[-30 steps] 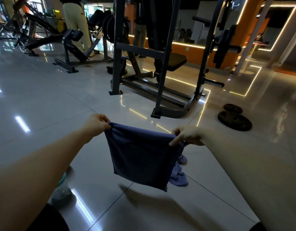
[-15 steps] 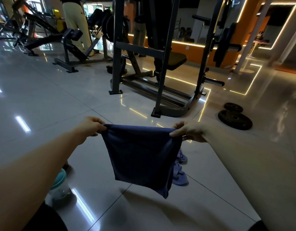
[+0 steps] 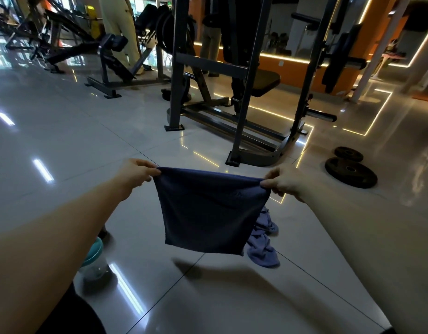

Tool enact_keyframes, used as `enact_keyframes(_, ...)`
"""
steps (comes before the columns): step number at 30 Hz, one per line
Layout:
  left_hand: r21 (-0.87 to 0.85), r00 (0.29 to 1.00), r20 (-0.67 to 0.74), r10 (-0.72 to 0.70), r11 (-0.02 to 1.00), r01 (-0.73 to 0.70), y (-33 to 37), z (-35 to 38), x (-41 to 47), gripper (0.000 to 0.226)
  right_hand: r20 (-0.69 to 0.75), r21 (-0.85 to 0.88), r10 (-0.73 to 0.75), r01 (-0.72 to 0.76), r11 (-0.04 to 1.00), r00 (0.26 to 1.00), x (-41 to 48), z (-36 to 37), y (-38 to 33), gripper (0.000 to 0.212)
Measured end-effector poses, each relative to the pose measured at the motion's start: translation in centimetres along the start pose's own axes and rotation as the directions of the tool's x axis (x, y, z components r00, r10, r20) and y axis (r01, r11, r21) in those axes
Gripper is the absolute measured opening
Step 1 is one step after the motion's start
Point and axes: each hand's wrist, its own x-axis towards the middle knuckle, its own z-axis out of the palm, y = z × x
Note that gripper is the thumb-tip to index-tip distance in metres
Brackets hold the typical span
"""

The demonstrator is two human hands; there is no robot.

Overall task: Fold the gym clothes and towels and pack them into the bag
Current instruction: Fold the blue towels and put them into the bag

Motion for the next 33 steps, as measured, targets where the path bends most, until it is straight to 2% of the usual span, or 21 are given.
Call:
enact_keyframes(4,-0.127,0.996,-0.09,-0.024,0.992,0.013,-0.1,-0.1,1.3,0.007,-0.012,0.057,-0.016,0.017,0.998,1.0,1.3,0.9,-1.3,0.01)
enact_keyframes(9,-0.177,0.981,-0.181,0.072,0.979,-0.105,0.4,-0.6,1.4,0.006,-0.242,0.138,-0.092,0.128,0.982,0.966,3.8,2.7,-1.6,0.008)
enact_keyframes(13,-0.095,0.982,-0.18,0.059,0.992,-0.077,-1.7,-1.4,0.5,0.007,-0.267,0.199,-0.089,0.145,0.969,0.959,4.2,5.6,-0.1,0.008)
enact_keyframes(16,0.077,0.993,-0.115,0.02,0.997,-0.012,-5.1,-1.2,-1.2,0.005,-0.258,0.236,-0.064,0.127,0.964,0.964,3.0,8.0,2.5,0.019)
enact_keyframes(18,0.167,0.999,-0.035,-0.034,0.985,0.04,-7.5,-0.8,-3.3,0.006,-0.186,0.217,-0.044,0.085,0.973,0.981,1.3,10.1,4.8,0.02)
enact_keyframes(20,0.23,0.994,0.039,-0.099,0.969,0.087,-10.4,-0.2,-5.9,0.004,-0.044,0.171,0.001,0.007,0.985,0.999,-0.9,12.5,7.6,0.018)
enact_keyframes(22,0.277,0.98,0.091,-0.175,0.95,0.144,-13.8,0.7,-8.8,0.011,0.089,0.108,0.056,-0.066,0.992,0.994,-3.4,14.7,10.6,0.011)
enact_keyframes(24,0.313,0.946,0.145,-0.289,0.921,0.233,-16.9,1.7,-11.7,0.005,0.209,0.018,0.107,-0.114,0.993,0.972,-5.7,16.1,13.3,0.004)
enact_keyframes(29,0.478,0.801,0.304,-0.516,0.81,0.341,-22.1,3.9,-17.0,0.009,0.463,-0.164,0.229,-0.171,0.972,0.856,-10.4,17.9,17.3,0.007)
enact_keyframes(31,0.563,0.702,0.371,-0.607,0.749,0.35,-23.3,4.3,-18.3,0.012,0.559,-0.217,0.275,-0.182,0.959,0.782,-11.6,18.3,17.8,0.007)
enact_keyframes(33,0.639,0.575,0.439,-0.69,0.69,0.339,-23.7,4.6,-19.4,0.013,0.665,-0.273,0.329,-0.191,0.943,0.67,-12.6,18.6,18.2,0.011)
